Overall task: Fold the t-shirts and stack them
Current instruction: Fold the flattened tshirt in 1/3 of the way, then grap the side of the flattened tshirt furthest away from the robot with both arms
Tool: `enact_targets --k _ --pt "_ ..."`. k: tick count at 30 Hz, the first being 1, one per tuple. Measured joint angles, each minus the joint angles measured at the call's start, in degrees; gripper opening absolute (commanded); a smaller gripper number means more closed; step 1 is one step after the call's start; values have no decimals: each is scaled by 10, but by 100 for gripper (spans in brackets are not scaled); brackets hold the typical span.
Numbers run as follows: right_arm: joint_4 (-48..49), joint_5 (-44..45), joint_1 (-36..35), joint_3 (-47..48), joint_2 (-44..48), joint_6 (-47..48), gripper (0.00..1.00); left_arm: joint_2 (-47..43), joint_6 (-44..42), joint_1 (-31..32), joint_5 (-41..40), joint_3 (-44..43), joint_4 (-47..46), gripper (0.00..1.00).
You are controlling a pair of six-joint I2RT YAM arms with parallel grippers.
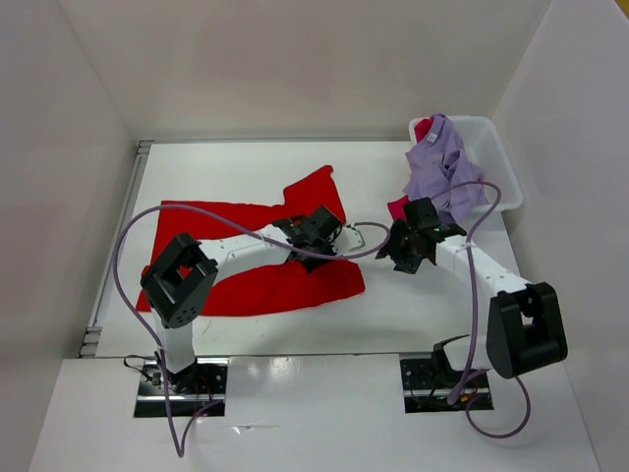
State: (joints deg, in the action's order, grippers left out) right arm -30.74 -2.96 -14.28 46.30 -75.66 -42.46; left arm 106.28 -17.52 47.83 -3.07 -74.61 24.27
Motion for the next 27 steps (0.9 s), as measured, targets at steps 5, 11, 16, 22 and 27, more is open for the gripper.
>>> enact_targets --k 5,11,16,22,27 --pt "7 -8 -47 0 -48 3 65 -10 28 -50 4 0 2 13" --pt "13 -7 -88 7 -94 4 65 -31 56 -108 20 0 2 13" --pt "23 -7 -100 20 -121 4 65 -32 68 -122 13 0 0 12" --pt "36 -7 -111 30 -148 4 65 -32 87 -157 -21 0 -10 11" --pt "45 -5 -115 41 -164 4 61 -32 96 -177 -45 0 -16 12"
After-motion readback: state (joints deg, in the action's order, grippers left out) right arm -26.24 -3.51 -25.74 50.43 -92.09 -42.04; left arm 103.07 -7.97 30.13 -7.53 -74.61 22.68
